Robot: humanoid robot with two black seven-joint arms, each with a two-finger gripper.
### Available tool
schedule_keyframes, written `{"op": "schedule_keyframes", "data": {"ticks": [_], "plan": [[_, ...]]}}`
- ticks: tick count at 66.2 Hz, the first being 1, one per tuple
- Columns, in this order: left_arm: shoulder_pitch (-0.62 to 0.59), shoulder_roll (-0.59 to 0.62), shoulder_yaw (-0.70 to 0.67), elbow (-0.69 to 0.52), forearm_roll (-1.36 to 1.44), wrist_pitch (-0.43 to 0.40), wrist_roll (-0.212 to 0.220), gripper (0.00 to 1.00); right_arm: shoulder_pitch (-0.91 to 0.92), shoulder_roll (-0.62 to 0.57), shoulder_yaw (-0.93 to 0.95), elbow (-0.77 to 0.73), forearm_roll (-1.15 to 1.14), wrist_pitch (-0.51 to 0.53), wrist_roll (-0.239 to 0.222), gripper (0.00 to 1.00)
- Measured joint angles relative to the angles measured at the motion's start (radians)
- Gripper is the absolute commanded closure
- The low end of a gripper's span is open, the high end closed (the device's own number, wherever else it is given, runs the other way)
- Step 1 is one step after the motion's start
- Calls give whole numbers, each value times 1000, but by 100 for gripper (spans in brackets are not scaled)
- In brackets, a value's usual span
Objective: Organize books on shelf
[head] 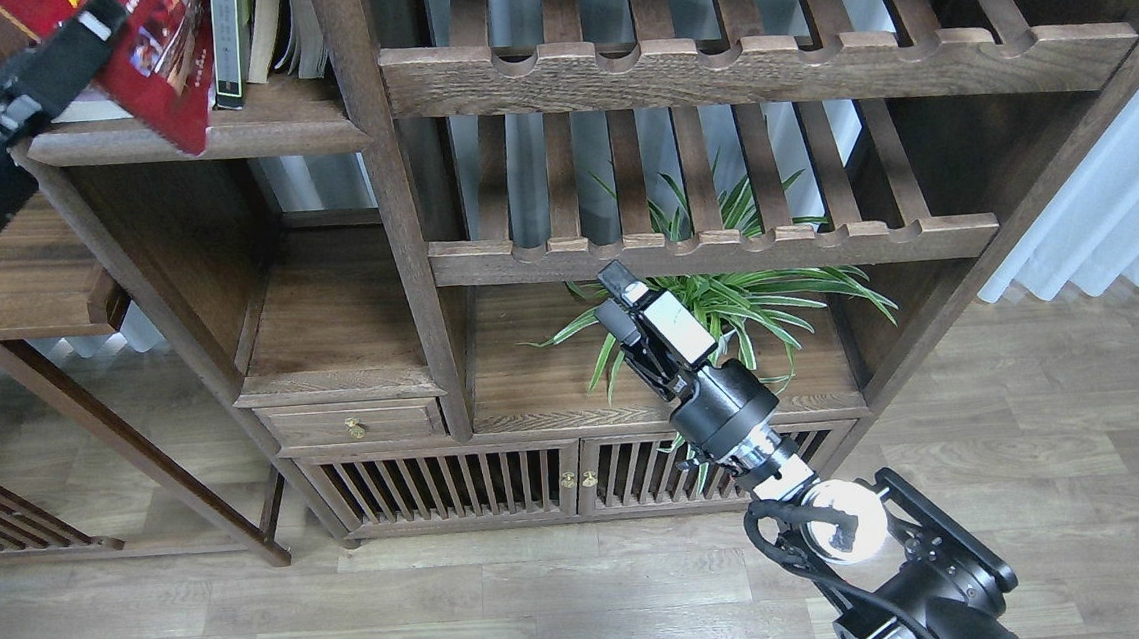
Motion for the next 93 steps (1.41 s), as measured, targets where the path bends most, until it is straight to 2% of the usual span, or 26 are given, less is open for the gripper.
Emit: {"op": "schedule_keyframes", "data": {"ticks": [5,12,17,33,55,71,78,82,83,93], "plan": [[-49,4,-26,2,38,0,23,100,0,0,0,0,0,0,0,2],[-149,6,-49,4,80,0,97,100,0,0,0,0,0,0,0,2],[-212,6,-52,21,98,0,117,100,0,0,0,0,0,0,0,2],[-329,17,-52,115,180,-1,123,100,0,0,2,1,1,0,0,2],[-482,40,-30,307,223,-1,123,100,0,0,0,1,5,0,0,2],[-522,40,62,382,263,-1,122,100,0,0,-1,1,6,0,0,2],[-529,32,99,411,299,-1,85,100,-1,0,0,1,6,0,0,2],[-540,28,119,435,335,-1,42,100,-2,0,0,1,6,0,0,2],[-551,25,142,461,364,-1,1,100,-2,0,0,1,6,0,0,2],[-577,21,216,517,386,-1,-79,100,-2,0,0,1,6,0,0,2]]}}
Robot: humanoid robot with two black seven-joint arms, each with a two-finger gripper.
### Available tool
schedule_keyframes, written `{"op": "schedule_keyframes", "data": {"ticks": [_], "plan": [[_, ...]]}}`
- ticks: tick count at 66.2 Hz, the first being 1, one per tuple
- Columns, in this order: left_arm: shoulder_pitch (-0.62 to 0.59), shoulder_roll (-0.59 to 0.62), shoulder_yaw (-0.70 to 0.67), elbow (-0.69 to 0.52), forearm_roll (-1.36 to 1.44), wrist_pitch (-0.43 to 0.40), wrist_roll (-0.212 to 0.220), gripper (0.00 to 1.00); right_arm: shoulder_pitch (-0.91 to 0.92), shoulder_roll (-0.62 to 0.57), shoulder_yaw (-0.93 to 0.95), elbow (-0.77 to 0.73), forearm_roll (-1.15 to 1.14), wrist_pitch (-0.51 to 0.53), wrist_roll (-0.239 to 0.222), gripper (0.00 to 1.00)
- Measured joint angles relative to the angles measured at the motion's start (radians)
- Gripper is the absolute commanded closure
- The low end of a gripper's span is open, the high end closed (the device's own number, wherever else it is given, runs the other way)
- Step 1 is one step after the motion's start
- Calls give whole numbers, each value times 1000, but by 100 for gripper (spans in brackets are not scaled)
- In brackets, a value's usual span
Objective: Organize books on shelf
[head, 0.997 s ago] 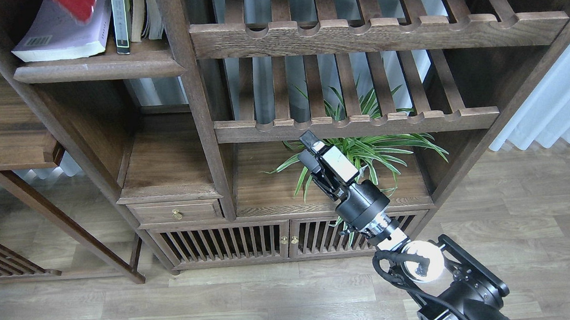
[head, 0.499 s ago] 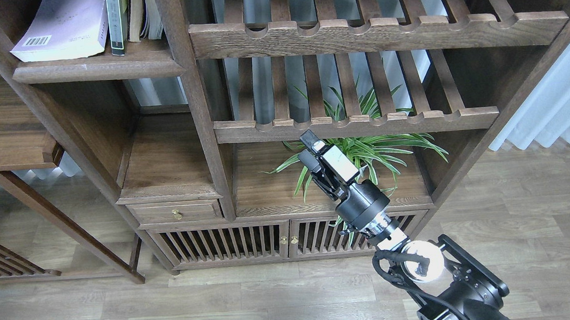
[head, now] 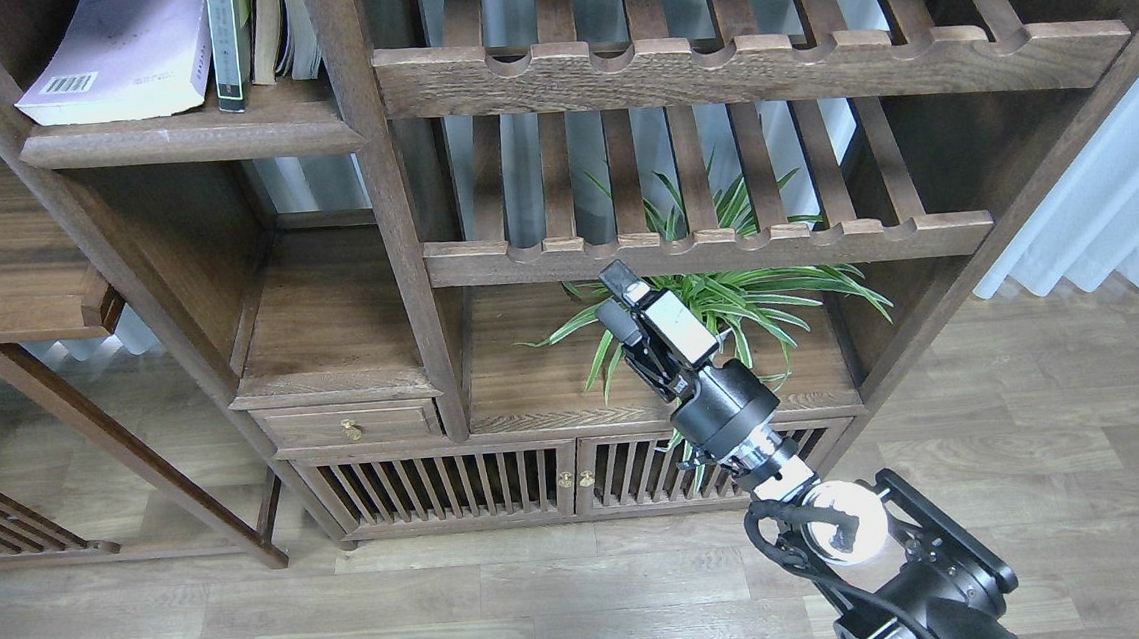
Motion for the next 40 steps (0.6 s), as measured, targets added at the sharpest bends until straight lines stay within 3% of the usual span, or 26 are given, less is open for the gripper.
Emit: {"op": "schedule_keyframes", "data": {"ticks": [26,33,38,39,40], "plan": [[6,-73,109,87,0,0,-134,92,1,0,0,1,2,0,0,2],[18,-87,126,108,-2,0,-150,65,1,0,0,2,2,0,0,2],[35,-96,136,115,-4,0,-159,59,1,0,1,3,3,0,0,2],[43,-102,138,115,-6,0,-166,47,1,0,1,3,3,0,0,2],[47,-105,139,115,-7,0,-170,43,1,0,1,3,3,0,0,2]]}}
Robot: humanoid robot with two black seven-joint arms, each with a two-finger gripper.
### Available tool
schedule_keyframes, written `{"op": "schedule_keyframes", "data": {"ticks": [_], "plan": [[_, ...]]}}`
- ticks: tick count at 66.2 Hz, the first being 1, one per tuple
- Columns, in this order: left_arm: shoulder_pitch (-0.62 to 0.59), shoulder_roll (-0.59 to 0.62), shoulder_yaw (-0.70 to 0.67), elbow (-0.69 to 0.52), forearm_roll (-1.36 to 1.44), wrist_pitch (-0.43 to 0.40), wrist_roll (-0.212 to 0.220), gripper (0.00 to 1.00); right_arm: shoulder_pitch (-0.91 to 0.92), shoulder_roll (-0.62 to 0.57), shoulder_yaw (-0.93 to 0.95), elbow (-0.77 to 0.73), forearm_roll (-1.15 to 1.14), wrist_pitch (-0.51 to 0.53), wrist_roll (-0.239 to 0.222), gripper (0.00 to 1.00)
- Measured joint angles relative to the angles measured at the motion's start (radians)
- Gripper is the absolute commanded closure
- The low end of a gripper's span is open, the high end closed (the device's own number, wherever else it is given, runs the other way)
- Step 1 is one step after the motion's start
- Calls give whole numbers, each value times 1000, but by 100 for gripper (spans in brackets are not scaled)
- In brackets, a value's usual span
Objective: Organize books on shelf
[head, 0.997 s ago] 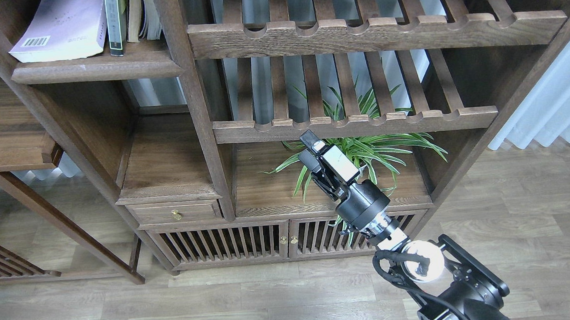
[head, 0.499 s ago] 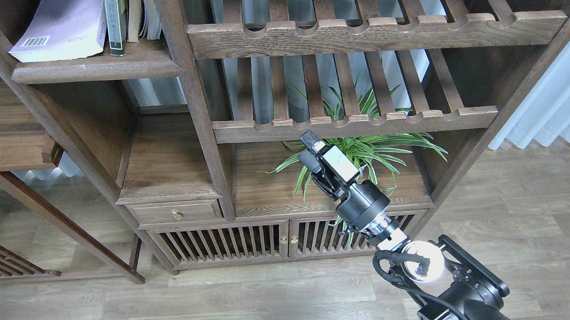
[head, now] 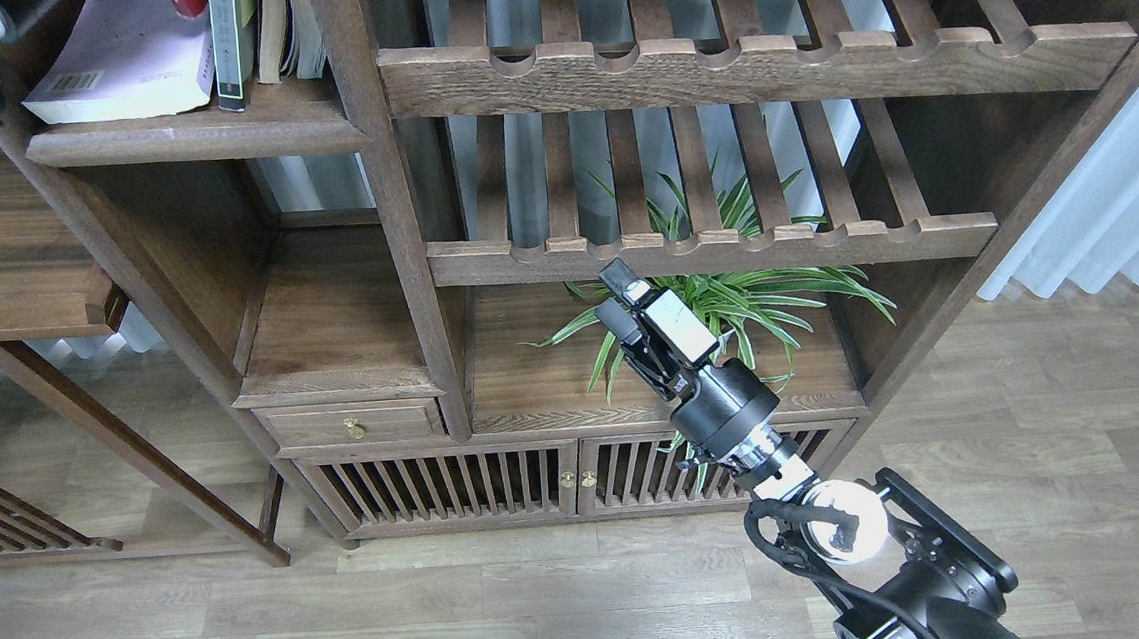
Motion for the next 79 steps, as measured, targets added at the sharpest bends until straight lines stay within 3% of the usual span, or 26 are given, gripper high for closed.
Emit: {"op": "schedule_keyframes", "data": {"ticks": [5,11,26,35,53,67,79], "plan": [[10,-9,1,-4,-4,0,-24,35,0,0,0,0,0,0,0,2],[21,-12,-2,-12,-21,0,-90,23,-1,0,0,0,0,0,0,2],[88,-8,-13,-55,-102,0,-332,19,-1,0,0,0,0,0,0,2],[141,-7,-19,-139,-120,0,-428,17,-1,0,0,0,0,0,0,2],[313,0,-46,-347,-228,0,-436,17,-2,0,0,0,0,0,0,2],[618,-3,-109,-590,-279,-1,-385,17,-2,0,0,0,0,0,0,2],[839,-17,-114,-645,-295,-1,-368,17,-2,0,0,0,0,0,0,2]]}}
